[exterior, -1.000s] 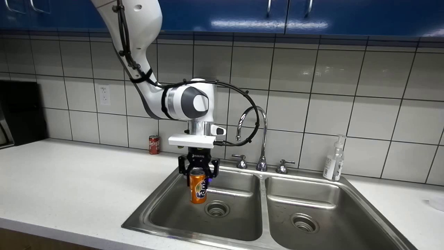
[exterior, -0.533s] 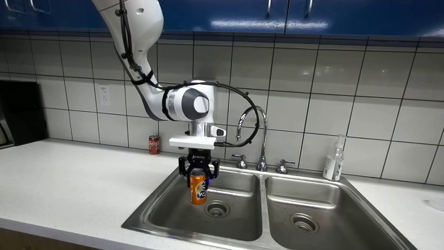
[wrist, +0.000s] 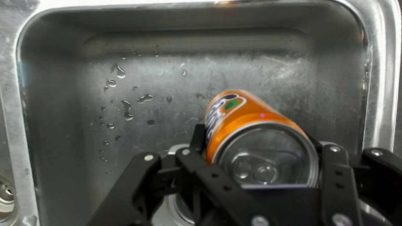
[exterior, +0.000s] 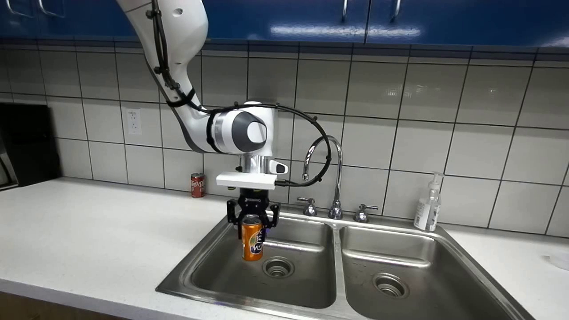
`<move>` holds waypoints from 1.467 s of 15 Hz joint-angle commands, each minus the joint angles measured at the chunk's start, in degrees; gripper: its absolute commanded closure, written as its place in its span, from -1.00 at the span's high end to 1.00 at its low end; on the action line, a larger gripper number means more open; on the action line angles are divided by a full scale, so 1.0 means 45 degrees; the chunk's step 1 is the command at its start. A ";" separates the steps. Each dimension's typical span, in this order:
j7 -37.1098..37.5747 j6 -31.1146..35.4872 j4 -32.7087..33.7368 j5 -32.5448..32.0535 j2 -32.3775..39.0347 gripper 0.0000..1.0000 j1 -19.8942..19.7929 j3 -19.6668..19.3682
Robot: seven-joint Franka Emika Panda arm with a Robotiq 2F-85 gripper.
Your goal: Put the Fanta can inside the left part of the sink
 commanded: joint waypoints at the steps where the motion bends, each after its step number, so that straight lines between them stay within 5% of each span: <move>1: -0.0301 -0.0375 0.0018 -0.0042 -0.0023 -0.20 -0.0239 0.0363; 16: -0.2718 -0.0296 -0.0258 -0.2111 0.1317 -0.20 -0.0870 0.0260; 22: -0.2730 0.0832 -0.0357 -0.2049 0.1914 -0.20 -0.1207 0.0389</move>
